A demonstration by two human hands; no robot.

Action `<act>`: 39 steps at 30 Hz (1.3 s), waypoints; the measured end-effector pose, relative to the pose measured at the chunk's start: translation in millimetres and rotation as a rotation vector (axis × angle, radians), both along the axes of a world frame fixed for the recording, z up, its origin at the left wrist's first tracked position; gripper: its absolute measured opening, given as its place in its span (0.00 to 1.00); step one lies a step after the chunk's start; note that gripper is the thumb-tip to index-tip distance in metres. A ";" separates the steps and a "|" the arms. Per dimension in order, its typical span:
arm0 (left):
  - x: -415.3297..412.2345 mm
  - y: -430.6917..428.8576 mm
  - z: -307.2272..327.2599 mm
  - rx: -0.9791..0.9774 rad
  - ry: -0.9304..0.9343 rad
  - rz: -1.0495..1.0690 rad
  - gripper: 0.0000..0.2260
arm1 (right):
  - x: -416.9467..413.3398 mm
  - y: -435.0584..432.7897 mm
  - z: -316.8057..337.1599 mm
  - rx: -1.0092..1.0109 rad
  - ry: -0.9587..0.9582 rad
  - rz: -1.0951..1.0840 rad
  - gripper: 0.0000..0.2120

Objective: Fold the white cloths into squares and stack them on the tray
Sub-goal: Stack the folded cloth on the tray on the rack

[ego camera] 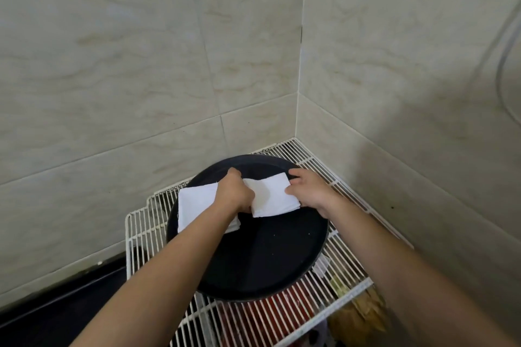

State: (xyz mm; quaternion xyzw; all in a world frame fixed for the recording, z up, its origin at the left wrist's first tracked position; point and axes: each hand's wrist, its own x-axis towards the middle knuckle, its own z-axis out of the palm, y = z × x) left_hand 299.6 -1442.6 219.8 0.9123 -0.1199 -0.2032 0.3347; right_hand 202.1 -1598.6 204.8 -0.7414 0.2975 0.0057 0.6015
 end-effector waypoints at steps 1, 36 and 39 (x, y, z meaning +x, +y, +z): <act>1.7 -2.0 -1.8 0.039 0.002 -0.007 0.22 | 1.2 -0.9 -3.5 -0.013 0.013 0.009 0.32; -0.3 168.8 16.6 0.342 -0.738 -0.093 0.34 | 30.1 78.8 4.7 -1.079 -0.153 0.285 0.30; -9.6 234.8 21.3 0.396 -0.794 0.057 0.32 | 49.6 125.1 15.9 -1.117 -0.261 0.347 0.34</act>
